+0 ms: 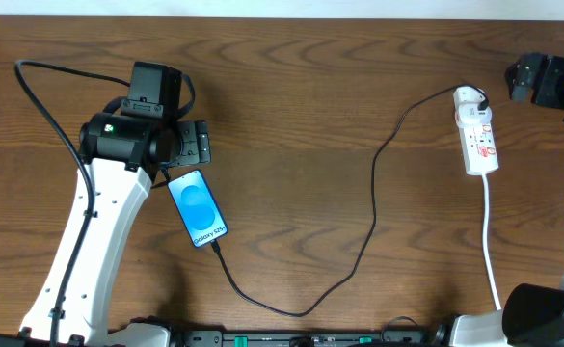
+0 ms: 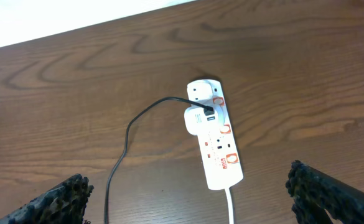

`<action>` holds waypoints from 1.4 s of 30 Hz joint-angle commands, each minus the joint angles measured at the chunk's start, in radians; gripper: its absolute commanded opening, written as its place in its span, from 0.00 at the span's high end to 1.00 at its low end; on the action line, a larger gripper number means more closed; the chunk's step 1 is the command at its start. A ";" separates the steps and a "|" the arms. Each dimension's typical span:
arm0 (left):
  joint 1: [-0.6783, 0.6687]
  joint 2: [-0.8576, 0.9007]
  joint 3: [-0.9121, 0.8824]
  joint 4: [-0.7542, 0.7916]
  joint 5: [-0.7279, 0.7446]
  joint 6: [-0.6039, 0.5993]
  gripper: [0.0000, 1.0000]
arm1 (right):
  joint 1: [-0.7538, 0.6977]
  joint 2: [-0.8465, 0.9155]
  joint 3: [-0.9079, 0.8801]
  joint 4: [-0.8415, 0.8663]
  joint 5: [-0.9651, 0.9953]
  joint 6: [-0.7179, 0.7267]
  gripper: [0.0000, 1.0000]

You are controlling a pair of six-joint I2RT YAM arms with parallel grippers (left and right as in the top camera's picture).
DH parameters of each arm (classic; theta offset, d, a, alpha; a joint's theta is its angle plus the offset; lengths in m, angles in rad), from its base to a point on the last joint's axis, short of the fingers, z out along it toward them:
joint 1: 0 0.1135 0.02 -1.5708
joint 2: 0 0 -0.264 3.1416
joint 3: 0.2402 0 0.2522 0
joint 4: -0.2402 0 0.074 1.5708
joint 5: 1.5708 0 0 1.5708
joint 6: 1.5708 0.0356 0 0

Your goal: Plug charger to phone and switch on socket

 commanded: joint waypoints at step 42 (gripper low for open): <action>-0.002 -0.063 -0.046 0.109 -0.035 0.032 0.11 | 0.003 0.000 0.001 -0.002 0.007 0.011 0.01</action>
